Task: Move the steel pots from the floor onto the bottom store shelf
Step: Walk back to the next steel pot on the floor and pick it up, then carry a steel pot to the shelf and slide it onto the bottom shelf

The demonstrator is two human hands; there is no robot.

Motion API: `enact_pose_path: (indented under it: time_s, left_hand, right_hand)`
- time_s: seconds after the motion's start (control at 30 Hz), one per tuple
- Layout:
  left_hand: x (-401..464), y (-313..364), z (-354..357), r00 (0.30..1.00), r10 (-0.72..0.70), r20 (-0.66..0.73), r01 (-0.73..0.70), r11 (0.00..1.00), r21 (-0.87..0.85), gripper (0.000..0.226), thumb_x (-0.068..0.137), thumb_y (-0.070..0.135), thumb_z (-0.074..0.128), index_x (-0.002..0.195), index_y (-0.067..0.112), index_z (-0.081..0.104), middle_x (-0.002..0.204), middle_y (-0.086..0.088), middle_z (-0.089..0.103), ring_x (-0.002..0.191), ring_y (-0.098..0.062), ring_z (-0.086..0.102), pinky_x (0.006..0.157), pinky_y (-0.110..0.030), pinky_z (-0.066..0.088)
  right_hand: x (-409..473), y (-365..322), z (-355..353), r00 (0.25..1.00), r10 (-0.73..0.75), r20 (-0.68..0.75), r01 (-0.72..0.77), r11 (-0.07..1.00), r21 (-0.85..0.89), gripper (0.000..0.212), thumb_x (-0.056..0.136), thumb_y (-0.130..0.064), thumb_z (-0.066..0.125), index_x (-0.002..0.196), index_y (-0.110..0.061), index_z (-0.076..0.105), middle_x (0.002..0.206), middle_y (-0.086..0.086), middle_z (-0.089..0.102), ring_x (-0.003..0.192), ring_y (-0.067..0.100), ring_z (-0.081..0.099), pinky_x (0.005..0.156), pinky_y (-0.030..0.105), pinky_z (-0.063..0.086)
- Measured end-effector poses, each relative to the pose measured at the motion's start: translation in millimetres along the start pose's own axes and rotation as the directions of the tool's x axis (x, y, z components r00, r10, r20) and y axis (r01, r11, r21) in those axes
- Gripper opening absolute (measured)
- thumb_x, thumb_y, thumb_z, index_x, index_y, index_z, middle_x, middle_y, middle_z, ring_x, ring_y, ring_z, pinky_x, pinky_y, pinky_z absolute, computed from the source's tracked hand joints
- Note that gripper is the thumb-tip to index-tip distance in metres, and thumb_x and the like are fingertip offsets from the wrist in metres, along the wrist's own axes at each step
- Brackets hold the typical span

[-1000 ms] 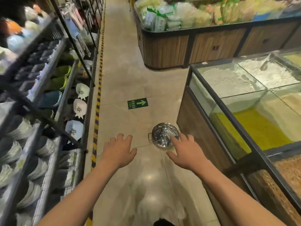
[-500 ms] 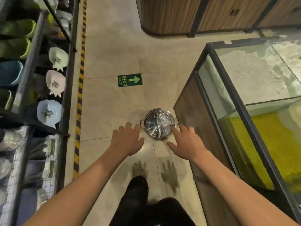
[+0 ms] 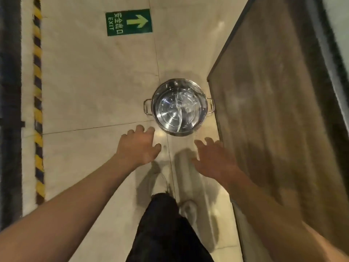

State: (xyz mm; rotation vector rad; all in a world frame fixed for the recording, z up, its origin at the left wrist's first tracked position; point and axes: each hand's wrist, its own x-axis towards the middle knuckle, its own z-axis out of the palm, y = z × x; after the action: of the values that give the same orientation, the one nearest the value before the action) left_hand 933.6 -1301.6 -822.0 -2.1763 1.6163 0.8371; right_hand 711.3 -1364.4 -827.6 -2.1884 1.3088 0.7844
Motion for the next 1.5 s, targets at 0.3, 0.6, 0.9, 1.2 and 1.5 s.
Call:
enact_pose_path:
  time_s: [0.3, 0.6, 0.9, 1.2, 1.5]
  left_hand:
    - [193, 1, 183, 0.988, 0.108, -0.106, -0.114, 0.992, -0.048, 0.072, 0.088, 0.042, 0.058, 0.148, 0.023, 0.023, 0.151, -0.021, 0.029, 0.11, -0.05, 0.051, 0.085, -0.048, 0.041]
    - [258, -43, 231, 0.953, 0.185, -0.24, -0.184, 0.983, 0.025, 0.075, 0.08, 0.036, 0.07, 0.142, 0.027, 0.028, 0.157, -0.017, 0.018, 0.116, -0.048, 0.048, 0.087, -0.057, 0.045]
    - [347, -71, 180, 0.884, -0.202, -0.422, 0.045, 0.935, -0.352, 0.081, 0.084, 0.079, 0.035, 0.147, 0.027, 0.03, 0.161, -0.016, 0.014, 0.14, -0.048, 0.026, 0.105, -0.067, 0.032]
    - [339, -87, 185, 0.926, -0.133, -0.352, -0.03, 0.906, -0.422, 0.089, 0.073, 0.094, 0.034, 0.144, 0.041, 0.025, 0.134, -0.022, 0.042, 0.123, -0.051, 0.041, 0.103, -0.058, 0.036]
    - [161, -86, 139, 0.949, -0.207, -0.237, 0.072, 0.876, -0.477, 0.092, 0.077, 0.083, 0.048, 0.153, 0.04, 0.018, 0.131, -0.023, 0.044, 0.121, -0.05, 0.046, 0.106, -0.057, 0.039]
  right_hand:
    - [204, 31, 162, 0.999, 0.037, -0.037, -0.034, 0.996, 0.078, 0.076, 0.092, -0.046, 0.052, 0.155, -0.022, 0.016, 0.16, 0.016, 0.009, 0.141, 0.044, 0.016, 0.103, 0.053, 0.036]
    - [276, 66, 182, 0.92, -0.069, -0.385, 0.079, 0.997, 0.009, 0.04, 0.084, -0.028, 0.063, 0.116, -0.009, 0.048, 0.143, 0.023, 0.032, 0.097, 0.043, 0.051, 0.072, 0.048, 0.049]
    - [369, 116, 105, 0.901, 0.298, -0.316, -0.125, 0.875, 0.468, 0.096, 0.073, -0.09, 0.041, 0.149, -0.034, 0.02, 0.16, 0.017, 0.008, 0.132, 0.057, 0.034, 0.11, 0.057, 0.031]
    - [359, 122, 117, 0.927, 0.196, -0.321, -0.021, 0.88, 0.475, 0.105, 0.064, -0.098, 0.042, 0.15, -0.041, 0.021, 0.15, 0.016, 0.025, 0.135, 0.051, 0.029, 0.112, 0.059, 0.03]
    - [197, 86, 68, 0.963, 0.117, -0.242, 0.01, 0.884, 0.467, 0.089, 0.07, -0.087, 0.054, 0.145, -0.05, 0.027, 0.144, 0.017, 0.028, 0.134, 0.047, 0.034, 0.115, 0.052, 0.031]
